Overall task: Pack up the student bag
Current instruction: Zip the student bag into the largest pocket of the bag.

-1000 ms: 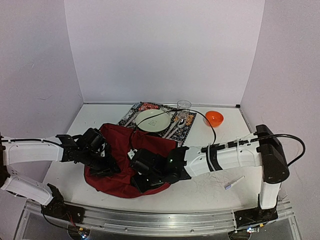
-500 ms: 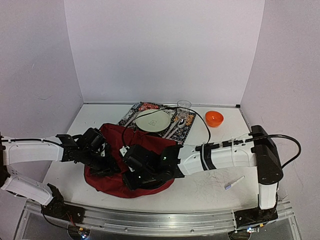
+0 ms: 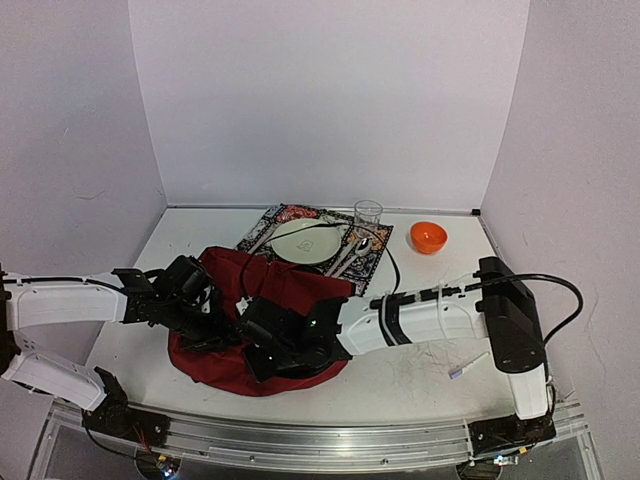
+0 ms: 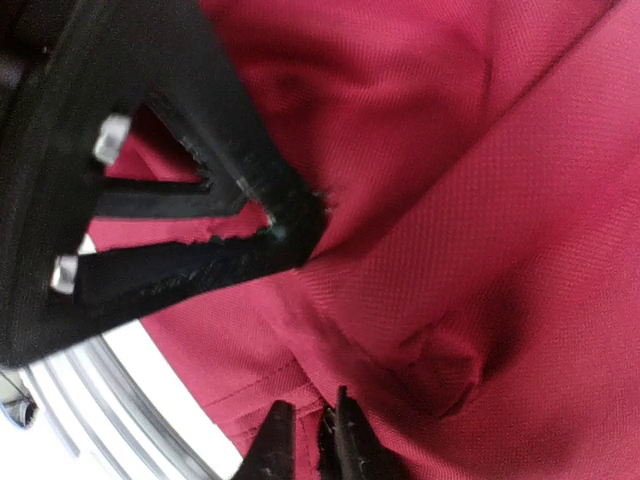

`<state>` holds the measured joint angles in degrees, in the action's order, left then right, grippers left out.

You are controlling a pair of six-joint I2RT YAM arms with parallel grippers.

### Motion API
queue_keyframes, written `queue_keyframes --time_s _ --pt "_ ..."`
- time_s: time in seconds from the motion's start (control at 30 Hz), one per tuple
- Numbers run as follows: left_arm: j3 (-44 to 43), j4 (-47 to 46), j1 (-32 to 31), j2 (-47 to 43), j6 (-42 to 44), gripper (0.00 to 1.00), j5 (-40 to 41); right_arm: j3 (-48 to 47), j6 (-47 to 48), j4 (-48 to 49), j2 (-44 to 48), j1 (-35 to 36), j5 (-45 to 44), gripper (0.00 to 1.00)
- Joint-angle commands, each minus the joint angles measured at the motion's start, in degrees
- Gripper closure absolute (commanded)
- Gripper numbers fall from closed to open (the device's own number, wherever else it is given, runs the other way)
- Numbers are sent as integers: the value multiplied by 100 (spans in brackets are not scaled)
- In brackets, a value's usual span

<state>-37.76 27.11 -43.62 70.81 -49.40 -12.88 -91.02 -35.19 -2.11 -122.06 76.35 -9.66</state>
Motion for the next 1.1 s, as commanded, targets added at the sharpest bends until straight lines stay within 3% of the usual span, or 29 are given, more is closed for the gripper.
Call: queue_keyframes --time_s 0.0,0.77,1.07 --pt "-100 22 2 85 137 59 180 198 -99 -175 279 -64 -355 100" --pt "221 73 326 443 377 60 442 2565 -406 -663 2848 -124 -1271 100" --pt "-457 185 321 -139 1003 57 613 2015 -165 -677 2680 -138 -1123 100"
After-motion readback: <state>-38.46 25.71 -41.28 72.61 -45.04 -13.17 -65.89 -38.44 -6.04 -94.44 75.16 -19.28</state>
